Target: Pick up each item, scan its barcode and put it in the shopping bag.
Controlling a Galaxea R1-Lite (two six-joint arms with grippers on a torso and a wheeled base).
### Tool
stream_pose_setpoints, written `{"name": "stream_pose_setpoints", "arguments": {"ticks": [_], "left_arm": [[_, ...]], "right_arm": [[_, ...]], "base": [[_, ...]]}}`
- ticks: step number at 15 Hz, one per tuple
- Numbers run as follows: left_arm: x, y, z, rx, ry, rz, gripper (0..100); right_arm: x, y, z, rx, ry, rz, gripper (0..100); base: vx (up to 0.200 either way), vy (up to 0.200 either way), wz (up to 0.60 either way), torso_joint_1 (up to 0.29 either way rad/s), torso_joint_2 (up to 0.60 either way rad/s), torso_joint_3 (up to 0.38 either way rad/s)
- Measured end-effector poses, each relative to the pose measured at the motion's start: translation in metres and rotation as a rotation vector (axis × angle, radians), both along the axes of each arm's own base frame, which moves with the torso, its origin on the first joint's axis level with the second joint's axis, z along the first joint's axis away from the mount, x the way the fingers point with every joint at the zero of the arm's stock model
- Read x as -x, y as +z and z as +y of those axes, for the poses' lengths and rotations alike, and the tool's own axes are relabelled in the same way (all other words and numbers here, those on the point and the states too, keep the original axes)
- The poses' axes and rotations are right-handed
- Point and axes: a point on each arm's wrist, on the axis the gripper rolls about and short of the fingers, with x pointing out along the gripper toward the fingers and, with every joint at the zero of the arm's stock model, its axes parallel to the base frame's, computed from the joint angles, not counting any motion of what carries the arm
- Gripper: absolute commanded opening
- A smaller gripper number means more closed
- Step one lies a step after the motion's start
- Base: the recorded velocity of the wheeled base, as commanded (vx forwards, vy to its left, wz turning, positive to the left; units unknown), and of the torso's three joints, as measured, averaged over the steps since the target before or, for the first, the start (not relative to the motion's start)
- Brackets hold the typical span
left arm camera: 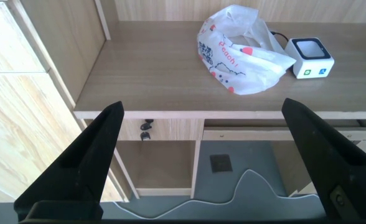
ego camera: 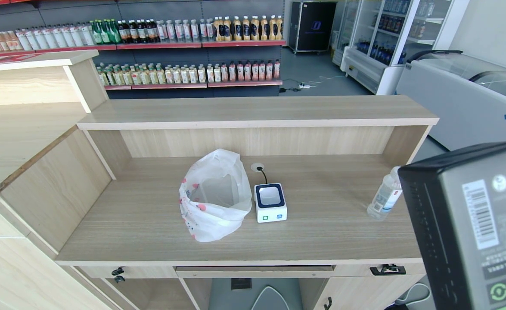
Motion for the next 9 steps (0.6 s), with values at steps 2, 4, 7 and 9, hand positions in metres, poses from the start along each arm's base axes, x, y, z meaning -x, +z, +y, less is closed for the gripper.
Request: {"name": "stream_pose_setpoints", "arguments": {"ticks": [2, 4, 7, 9], "left_arm": [[0.0, 0.0, 0.0, 0.0, 0.0, 0.0, 100], [0.0, 0.0, 0.0, 0.0, 0.0, 0.0, 100], [0.0, 0.0, 0.0, 0.0, 0.0, 0.0, 100], [0.0, 0.0, 0.0, 0.0, 0.0, 0.0, 100]], "right_arm": [[0.0015, 0.0006, -0.0008, -0.001, 0.008, -0.008, 0], [0.0038, 0.0014, -0.0022, -0.001, 0.024, -0.018, 0], [0.0064, 0.0023, -0.0037, 0.002, 0.051, -0.032, 0], [0.008, 0.0031, -0.0047, -0.002, 0.052, -0.039, 0]], "base": [[0.0, 0.0, 0.0, 0.0, 0.0, 0.0], [0.0, 0.0, 0.0, 0.0, 0.0, 0.0], [0.0, 0.0, 0.0, 0.0, 0.0, 0.0], [0.0, 0.0, 0.0, 0.0, 0.0, 0.0]]}}
